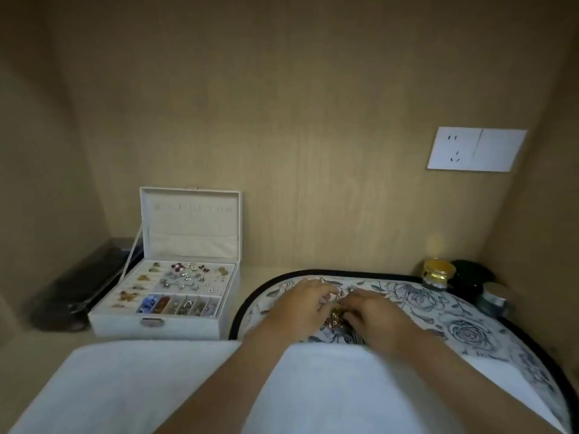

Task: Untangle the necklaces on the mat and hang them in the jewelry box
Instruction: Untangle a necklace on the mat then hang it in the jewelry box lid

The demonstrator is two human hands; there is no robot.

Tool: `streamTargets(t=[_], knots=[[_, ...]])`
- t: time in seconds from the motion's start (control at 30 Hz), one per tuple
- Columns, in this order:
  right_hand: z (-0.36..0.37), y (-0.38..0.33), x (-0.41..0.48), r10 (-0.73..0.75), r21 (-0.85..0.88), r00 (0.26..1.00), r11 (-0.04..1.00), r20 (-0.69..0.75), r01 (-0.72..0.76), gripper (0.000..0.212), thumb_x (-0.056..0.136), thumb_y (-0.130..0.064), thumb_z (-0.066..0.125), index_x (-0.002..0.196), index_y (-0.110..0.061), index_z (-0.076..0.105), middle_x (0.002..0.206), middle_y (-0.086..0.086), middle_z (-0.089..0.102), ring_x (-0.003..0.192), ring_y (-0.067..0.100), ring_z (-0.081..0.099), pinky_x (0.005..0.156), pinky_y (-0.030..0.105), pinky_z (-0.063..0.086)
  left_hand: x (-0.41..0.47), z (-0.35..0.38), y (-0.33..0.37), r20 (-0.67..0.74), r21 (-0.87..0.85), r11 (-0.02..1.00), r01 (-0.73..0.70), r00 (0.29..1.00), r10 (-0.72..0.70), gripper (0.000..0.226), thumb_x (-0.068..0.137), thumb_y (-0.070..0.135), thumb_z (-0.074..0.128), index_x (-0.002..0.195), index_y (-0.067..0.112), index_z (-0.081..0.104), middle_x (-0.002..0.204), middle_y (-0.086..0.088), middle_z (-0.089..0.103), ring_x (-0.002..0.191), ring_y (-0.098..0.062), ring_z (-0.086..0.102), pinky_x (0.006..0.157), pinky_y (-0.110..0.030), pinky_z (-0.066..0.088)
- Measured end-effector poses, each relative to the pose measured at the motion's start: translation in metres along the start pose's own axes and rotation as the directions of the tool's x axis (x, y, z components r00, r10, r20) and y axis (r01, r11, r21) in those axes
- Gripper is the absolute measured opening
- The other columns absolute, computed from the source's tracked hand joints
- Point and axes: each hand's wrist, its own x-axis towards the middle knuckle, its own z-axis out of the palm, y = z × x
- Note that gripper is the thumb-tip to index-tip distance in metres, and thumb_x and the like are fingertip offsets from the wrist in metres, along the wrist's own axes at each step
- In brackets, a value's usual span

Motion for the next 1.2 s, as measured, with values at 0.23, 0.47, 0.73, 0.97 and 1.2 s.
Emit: streamTargets(t=[0.23,0.47,0.73,0.97,1.2], knots=[[0.015,-0.012,-0.019,0.031,-0.028,0.997,0.999,-0.076,-0.033,0.032,0.096,-0.025,0.05,0.121,-0.032,0.068,0.121,-0.008,0.067,0.11,0.018,0.061,0.096,0.032,0.046,-0.018,0.022,0.002,0.054,0.07,0.997,-0.023,0.998,0.02,0.034,0.096,0.027,0.053,0.129,0.036,0.062,0.109,0.001,0.065,0.105,-0.018,0.049,0.092,-0.035,0.044],[-0.009,0.003,0.015,0.2,0.019,0.977,0.98,-0.067,-0.199,0.025,0.096,-0.034,0.052,0.107,-0.034,0.074,0.107,-0.014,0.074,0.1,0.011,0.066,0.095,0.034,0.049,0.004,0.012,-0.006,0.043,0.127,0.991,0.037,0.998,-0.043,0.02,0.09,0.023,0.058,0.097,0.028,0.077,0.094,0.011,0.072,0.079,-0.003,0.056,0.075,-0.023,0.045],[0.016,0.015,0.043,0.173,0.138,0.985,0.975,0.011,-0.173,0.023,0.094,-0.036,0.059,0.11,-0.03,0.075,0.11,-0.009,0.073,0.098,0.013,0.067,0.088,0.037,0.055,0.007,0.029,-0.027,-0.03,0.127,0.991,0.031,0.999,-0.028,0.023,0.091,0.043,0.062,0.112,0.036,0.069,0.1,0.016,0.066,0.099,-0.005,0.05,0.087,-0.03,0.046],[0.004,0.009,0.029,0.118,0.247,0.991,0.964,-0.058,-0.101,0.012,0.088,-0.037,0.069,0.097,-0.035,0.076,0.098,-0.015,0.061,0.092,0.005,0.06,0.086,0.032,0.051,0.012,0.024,-0.032,-0.025,0.151,0.987,0.048,0.999,-0.045,0.013,0.091,0.036,0.065,0.101,0.036,0.074,0.084,0.02,0.052,0.088,-0.005,0.049,0.076,-0.029,0.043],[0.008,0.003,0.024,0.122,0.273,0.991,0.953,0.061,-0.134,0.008,0.076,-0.037,0.081,0.082,-0.037,0.076,0.087,-0.017,0.072,0.085,-0.002,0.064,0.086,0.032,0.055,0.004,0.021,-0.03,0.046,0.059,0.996,0.061,0.997,-0.064,0.014,0.082,0.042,0.073,0.096,0.04,0.073,0.09,0.019,0.064,0.092,-0.001,0.051,0.08,-0.03,0.047]])
